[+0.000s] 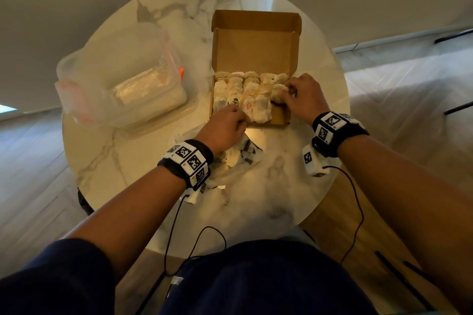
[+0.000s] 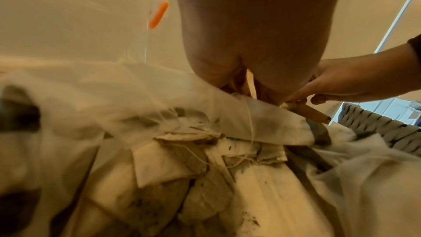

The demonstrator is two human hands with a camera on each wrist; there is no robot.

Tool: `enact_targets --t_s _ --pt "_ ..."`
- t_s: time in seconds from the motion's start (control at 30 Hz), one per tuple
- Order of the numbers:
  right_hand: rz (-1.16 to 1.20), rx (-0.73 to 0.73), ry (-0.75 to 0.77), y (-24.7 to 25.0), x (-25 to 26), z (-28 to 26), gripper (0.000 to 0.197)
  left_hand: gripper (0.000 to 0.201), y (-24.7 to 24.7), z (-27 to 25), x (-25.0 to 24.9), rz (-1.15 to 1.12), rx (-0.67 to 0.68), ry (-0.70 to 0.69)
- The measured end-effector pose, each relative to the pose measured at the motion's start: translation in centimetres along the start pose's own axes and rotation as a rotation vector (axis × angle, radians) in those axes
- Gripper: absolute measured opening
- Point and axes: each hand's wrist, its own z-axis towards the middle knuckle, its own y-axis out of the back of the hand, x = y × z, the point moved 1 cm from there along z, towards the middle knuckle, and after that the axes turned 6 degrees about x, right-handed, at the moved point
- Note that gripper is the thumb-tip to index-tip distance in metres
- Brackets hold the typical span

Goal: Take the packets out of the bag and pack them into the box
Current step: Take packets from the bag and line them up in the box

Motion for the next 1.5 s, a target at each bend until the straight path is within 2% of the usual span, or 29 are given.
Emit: enact_targets --t_s 0.13,0.23,0.4,0.6,0.77,0.9,1.1,1.27,1.4,1.5 --pt "0.015 -0.110 -0.047 -0.9 -0.1 0.4 0.024 0.021 -0.3 0.1 0.4 -0.005 -0.027 -0.016" --pt "-0.092 -0.159 0.015 -1.0 0.2 0.2 0.020 0.022 -0.4 0.2 0.5 0.016 -0.025 -0.025" --pt "-0.176 -0.103 0.029 -1.2 0.1 -0.2 0.030 0.024 -0.5 0.2 0.5 0.009 -0.015 -0.024" --pt "-0.205 -0.090 -0.011 -0.8 0.3 -0.6 0.025 0.024 -0.2 -0.1 0.4 -0.007 0.005 -0.040" --pt "-0.187 -0.120 0.072 -0.4 1.7 -1.7 0.020 0.021 1.2 -1.5 0.2 -0.014 -0.035 -0.048" --pt "-0.056 -0.148 0.203 -0.8 3.6 -3.0 0.014 0.019 2.2 -4.0 0.4 -0.009 -0.078 -0.086" --pt "0.129 -0.007 0.380 -3.2 7.3 -6.1 0.011 0.016 1.9 -8.9 1.7 0.024 -0.072 -0.119" --pt "0.157 0.172 0.488 -6.1 9.4 -9.1 0.011 0.012 -0.3 -11.5 3.1 0.056 0.087 -0.050" --pt "0.115 0.351 0.439 -8.2 9.4 -10.6 0.018 0.021 -2.0 -12.5 3.9 0.120 0.179 0.018" --pt "0.035 0.411 0.396 -8.7 9.0 -11.2 0.021 0.032 -2.2 -12.8 4.2 0.151 0.217 0.056"
